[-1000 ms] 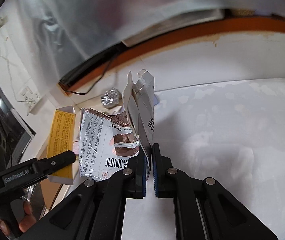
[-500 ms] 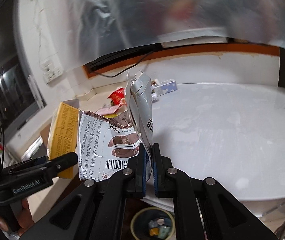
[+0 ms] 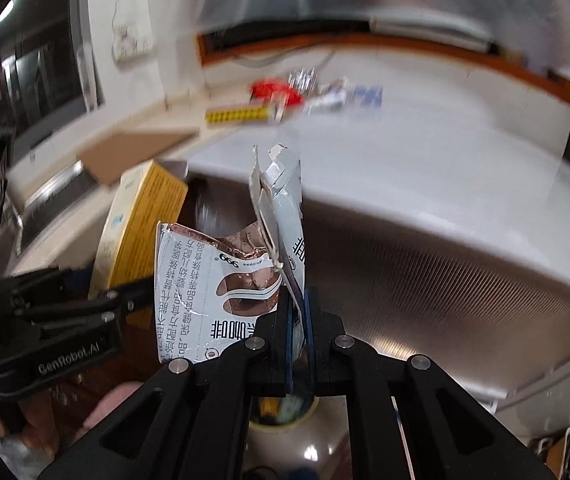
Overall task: Collect trash
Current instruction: 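Carry the toothpaste box and packet down to the floor bin and open both tools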
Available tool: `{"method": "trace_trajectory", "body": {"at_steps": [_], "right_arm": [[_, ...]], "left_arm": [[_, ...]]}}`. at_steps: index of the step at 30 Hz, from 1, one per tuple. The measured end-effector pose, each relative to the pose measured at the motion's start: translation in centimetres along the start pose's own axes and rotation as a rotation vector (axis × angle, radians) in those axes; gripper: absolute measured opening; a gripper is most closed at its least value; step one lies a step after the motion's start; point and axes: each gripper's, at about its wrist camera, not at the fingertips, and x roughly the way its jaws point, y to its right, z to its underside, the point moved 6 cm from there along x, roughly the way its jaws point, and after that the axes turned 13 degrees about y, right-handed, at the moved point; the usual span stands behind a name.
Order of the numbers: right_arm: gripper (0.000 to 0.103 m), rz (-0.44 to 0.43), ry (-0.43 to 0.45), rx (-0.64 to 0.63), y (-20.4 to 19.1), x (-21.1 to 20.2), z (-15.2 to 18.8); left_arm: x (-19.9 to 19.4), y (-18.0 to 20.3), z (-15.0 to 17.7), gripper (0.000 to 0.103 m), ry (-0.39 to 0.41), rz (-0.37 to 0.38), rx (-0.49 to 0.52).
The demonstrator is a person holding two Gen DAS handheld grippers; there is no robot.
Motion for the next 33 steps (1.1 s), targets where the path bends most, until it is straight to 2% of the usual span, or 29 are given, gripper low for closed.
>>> {"method": "trace_trajectory", "body": {"at_steps": [6,10,13,18,19,20,27,31,33], "right_arm": [[0.005,-0.022,-0.172,-0.033,-1.6,3.6,7.0],[0.005,-0.036,-0.258,-0.035,-1.6,6.2,9.4],[0.005,-0.036,-0.308,-0.085,-1.9,8.3,12.0],[0.005,-0.064,-0.416,-0.089,-1.4,12.4,16.3],[0.005,-0.069,-0.444,-0.083,-1.3,13.3,17.5],[0.005,-0.075,-0.47,-0.079,-1.1,15.3,17.2],[0.005,-0.106,-0.585,-0.078,-0.8,20.6,21.5],[0.006,-0.141,-0.634,-0.063,-0.8,23.6,22.9],[0.011,-0.16,-0.646,-0.044,-0.8,25.6,23.2]], "left_arm": [[3.9,-1.8,4.6,0.048,-0.136,-0.029,0.01],[6.9,-2.8,7.4,0.047,-0.226,-0.027,-0.015],[9.4,-3.4,9.3,0.048,-0.296,-0.023,-0.018],[13.2,-4.1,13.0,0.048,-0.424,-0.004,-0.018],[14.1,-4.1,13.6,0.048,-0.449,0.001,-0.02],[14.9,-4.1,14.1,0.048,-0.471,0.006,-0.022],[20.8,-4.2,16.1,0.048,-0.588,-0.008,0.008],[22.9,-4.0,16.6,0.048,-0.631,-0.011,0.017],[23.5,-4.1,16.5,0.049,-0.634,-0.022,0.03]]}}
